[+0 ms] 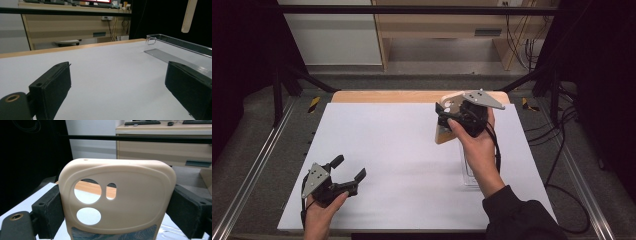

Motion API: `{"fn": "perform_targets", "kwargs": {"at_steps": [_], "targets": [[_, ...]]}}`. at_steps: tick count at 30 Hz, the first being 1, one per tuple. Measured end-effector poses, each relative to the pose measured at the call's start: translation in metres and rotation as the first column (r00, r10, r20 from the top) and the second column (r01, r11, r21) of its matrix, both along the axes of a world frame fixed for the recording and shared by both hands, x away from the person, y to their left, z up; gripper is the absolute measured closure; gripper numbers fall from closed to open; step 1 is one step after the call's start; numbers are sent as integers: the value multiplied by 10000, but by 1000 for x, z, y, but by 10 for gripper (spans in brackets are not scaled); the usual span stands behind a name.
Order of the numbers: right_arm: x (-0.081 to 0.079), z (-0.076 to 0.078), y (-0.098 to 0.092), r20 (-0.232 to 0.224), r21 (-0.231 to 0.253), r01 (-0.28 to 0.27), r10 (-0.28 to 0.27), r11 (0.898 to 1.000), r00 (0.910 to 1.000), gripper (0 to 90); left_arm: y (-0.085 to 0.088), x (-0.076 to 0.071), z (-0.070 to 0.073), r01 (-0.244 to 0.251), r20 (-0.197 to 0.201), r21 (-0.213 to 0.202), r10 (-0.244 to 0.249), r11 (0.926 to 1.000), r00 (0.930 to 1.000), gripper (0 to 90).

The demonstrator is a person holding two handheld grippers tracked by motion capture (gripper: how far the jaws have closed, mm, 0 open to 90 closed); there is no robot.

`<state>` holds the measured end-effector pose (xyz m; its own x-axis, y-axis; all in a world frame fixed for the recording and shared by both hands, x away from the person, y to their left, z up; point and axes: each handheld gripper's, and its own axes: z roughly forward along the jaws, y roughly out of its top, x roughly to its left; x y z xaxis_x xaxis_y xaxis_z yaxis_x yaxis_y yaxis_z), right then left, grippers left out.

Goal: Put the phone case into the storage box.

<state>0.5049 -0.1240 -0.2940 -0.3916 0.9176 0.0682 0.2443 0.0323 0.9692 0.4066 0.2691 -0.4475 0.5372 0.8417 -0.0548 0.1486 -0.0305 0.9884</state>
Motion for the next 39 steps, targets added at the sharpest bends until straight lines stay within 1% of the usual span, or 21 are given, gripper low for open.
{"fn": "perform_targets", "kwargs": {"at_steps": [3,6,10,13,16,21,24,28,33,39], "targets": [[3,3,-10,74,-125,167,-166,9998,9998,114,0,0,0,-61,34,-6,61,10000,10000,64],[7,3,-19,132,-228,364,-361,9991,9993,114,0,0,-1,-53,-14,41,53,10000,10000,64],[14,2,-29,127,-257,631,-628,9977,9979,114,1,0,-2,-107,-11,116,107,9999,9999,64],[18,0,-35,102,-238,786,-784,9966,9969,113,2,2,-3,-155,-26,63,155,9999,9999,61],[21,-2,-39,119,-253,890,-887,9957,9960,113,1,3,-3,-134,-59,69,134,9999,9999,60],[22,-5,-46,135,-240,1089,-1086,9938,9940,114,-1,3,-4,-42,-59,190,43,9998,10000,56],[23,-8,-51,80,-168,1223,-1221,9924,9925,114,-2,3,-4,-39,-79,167,41,9999,10000,54],[26,-11,-57,-9,-248,1340,-1340,9907,9910,113,-2,3,-4,-16,-65,205,17,9998,10000,51],[31,-15,-63,-33,-225,1476,-1478,9888,9890,113,-1,3,-4,-49,-57,190,50,9998,10000,46],[43,-21,-63,44,-430,1670,-1670,9850,9859,113,1,3,-5,-57,-45,218,58,9997,10000,43]]}}
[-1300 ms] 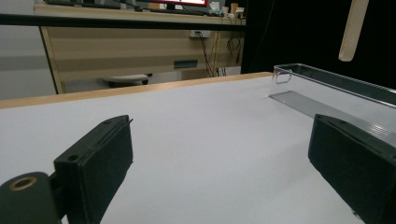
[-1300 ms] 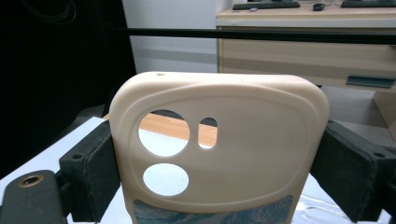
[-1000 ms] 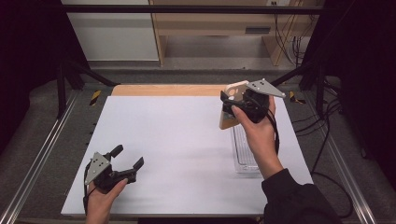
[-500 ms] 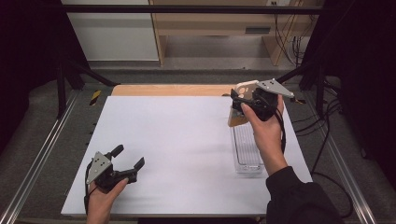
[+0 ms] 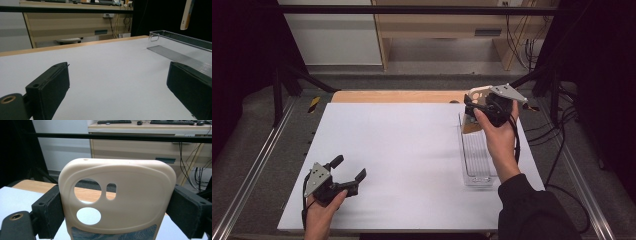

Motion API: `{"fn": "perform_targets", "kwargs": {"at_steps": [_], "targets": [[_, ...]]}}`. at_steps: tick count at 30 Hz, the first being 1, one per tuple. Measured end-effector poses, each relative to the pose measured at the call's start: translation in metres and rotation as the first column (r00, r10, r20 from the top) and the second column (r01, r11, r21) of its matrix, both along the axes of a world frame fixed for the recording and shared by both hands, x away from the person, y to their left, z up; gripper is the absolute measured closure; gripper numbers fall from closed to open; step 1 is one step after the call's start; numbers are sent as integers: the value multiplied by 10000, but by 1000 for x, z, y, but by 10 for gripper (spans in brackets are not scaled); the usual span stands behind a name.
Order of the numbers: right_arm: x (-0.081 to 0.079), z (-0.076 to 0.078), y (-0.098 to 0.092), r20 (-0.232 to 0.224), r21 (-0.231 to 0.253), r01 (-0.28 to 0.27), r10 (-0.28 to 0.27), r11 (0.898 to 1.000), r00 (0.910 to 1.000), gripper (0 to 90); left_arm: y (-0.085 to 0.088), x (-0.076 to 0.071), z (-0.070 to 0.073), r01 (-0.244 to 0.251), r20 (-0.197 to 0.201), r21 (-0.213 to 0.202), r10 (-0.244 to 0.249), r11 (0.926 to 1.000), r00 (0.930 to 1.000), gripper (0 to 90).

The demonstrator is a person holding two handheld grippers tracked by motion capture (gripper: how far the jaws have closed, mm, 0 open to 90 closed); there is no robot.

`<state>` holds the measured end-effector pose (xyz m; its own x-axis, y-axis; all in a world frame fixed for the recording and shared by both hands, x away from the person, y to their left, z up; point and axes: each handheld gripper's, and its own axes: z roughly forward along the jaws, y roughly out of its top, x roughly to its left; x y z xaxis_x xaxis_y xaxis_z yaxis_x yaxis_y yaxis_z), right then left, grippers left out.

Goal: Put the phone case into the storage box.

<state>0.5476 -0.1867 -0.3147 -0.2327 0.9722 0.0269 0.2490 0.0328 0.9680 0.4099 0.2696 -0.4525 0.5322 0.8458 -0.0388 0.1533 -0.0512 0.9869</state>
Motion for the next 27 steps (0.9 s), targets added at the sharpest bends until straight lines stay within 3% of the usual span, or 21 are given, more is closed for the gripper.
{"fn": "perform_targets", "kwargs": {"at_steps": [8,17,27], "targets": [[21,-14,0,-114,132,565,-564,9983,9983,114,-1,1,0,90,-56,-74,-90,9999,9999,29],[44,-32,1,-222,-32,1140,-1140,9935,9932,113,-1,2,-1,53,-174,-106,-55,9999,9998,29],[55,-41,-1,-187,-187,1678,-1681,9857,9856,113,-3,2,-1,114,-137,-163,-117,9998,9998,30]]}}
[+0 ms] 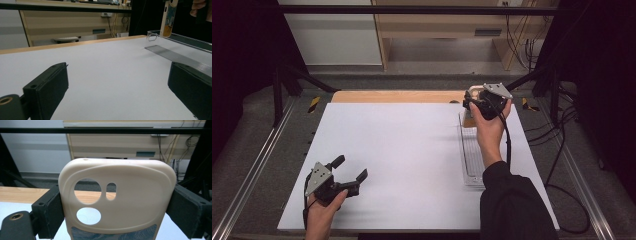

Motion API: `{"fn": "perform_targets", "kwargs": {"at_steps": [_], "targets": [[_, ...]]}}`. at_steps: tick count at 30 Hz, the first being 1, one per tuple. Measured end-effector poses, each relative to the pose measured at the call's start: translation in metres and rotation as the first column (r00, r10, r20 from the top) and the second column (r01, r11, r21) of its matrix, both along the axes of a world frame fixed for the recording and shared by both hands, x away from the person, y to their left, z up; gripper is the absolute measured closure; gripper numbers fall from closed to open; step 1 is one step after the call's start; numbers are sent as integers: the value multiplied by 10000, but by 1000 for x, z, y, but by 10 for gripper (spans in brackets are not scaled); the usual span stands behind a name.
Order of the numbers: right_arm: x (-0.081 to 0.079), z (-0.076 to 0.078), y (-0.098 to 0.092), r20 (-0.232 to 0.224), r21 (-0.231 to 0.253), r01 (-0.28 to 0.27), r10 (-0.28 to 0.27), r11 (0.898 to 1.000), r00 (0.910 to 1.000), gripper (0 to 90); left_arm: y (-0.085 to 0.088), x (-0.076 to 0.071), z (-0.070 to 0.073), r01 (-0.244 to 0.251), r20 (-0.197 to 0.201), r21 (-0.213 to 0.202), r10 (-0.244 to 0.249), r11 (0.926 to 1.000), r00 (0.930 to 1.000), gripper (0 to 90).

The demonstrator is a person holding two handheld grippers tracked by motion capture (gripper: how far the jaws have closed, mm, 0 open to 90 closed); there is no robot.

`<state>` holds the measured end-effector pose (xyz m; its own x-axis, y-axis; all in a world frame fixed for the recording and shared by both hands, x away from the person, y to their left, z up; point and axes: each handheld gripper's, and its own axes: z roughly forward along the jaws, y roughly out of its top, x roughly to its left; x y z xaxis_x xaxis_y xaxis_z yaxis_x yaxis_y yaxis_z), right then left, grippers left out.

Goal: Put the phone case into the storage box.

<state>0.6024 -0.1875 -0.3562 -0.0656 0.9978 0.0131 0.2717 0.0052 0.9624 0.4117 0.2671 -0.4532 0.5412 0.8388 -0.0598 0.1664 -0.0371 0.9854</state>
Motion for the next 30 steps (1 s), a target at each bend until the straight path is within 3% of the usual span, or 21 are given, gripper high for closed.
{"fn": "perform_targets", "kwargs": {"at_steps": [21,30], "targets": [[16,-28,3,-405,-45,282,-284,9996,9988,113,1,0,0,-1,17,-17,1,10000,10000,30],[19,-33,0,-490,-117,383,-388,9992,9980,113,0,0,0,22,54,8,-22,10000,10000,29]]}}
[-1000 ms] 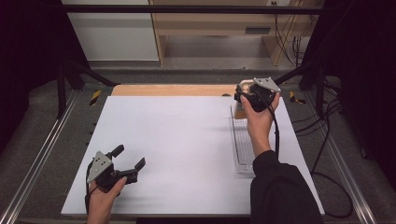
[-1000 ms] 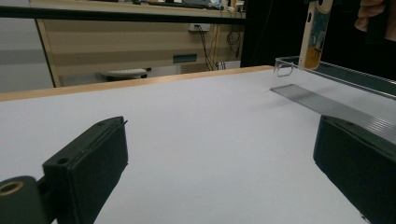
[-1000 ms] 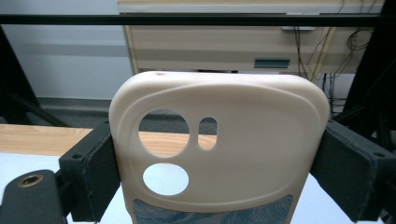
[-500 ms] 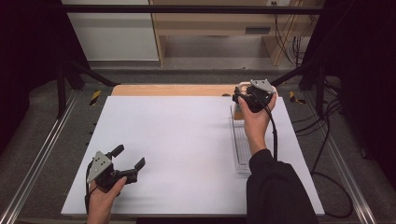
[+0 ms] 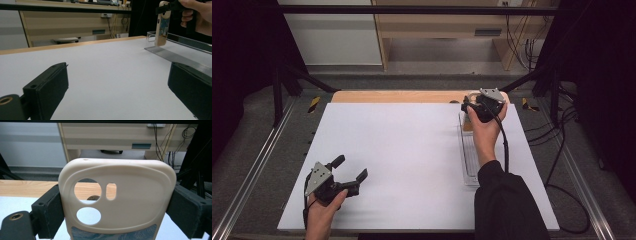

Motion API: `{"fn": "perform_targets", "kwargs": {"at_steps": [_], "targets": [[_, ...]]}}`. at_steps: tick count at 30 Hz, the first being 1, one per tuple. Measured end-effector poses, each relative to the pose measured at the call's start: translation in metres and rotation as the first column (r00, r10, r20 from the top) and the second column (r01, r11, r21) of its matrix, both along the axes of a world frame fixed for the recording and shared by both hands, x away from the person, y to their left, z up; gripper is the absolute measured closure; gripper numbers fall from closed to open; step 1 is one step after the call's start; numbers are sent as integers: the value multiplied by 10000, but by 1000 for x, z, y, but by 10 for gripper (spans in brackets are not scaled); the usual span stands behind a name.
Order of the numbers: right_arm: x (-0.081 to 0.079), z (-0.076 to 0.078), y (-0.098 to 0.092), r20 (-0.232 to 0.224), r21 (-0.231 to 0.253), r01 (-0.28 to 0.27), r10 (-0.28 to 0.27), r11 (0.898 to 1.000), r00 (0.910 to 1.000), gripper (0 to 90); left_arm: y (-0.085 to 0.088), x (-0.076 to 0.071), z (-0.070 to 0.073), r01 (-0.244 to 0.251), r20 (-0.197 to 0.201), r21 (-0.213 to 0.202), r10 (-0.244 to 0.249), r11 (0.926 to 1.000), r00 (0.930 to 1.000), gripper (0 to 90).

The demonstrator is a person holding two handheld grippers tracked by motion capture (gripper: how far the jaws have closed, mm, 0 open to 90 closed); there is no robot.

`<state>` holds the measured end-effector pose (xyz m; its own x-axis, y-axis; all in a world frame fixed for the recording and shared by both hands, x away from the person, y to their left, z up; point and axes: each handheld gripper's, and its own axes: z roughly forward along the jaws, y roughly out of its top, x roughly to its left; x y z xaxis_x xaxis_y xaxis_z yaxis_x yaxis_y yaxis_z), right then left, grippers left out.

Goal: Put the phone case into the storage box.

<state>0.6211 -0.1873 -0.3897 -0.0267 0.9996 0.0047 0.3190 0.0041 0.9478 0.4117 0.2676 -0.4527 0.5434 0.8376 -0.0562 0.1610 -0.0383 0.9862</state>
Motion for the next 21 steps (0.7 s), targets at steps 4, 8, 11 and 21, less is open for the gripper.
{"fn": "perform_targets", "kwargs": {"at_steps": [4,8,11,21], "targets": [[2,-2,0,-30,-7,9,-9,10000,10000,112,0,1,0,-7,4,-4,7,10000,10000,30],[4,-4,0,-52,-14,34,-34,10000,10000,112,0,1,-1,-37,71,56,37,10000,10000,29],[6,-6,-1,-71,16,86,-86,10000,9999,112,1,2,-1,-59,80,70,58,10000,10000,29],[9,-10,-1,-136,68,125,-124,9999,9998,112,0,2,-1,-61,94,94,60,9999,9999,29]]}}
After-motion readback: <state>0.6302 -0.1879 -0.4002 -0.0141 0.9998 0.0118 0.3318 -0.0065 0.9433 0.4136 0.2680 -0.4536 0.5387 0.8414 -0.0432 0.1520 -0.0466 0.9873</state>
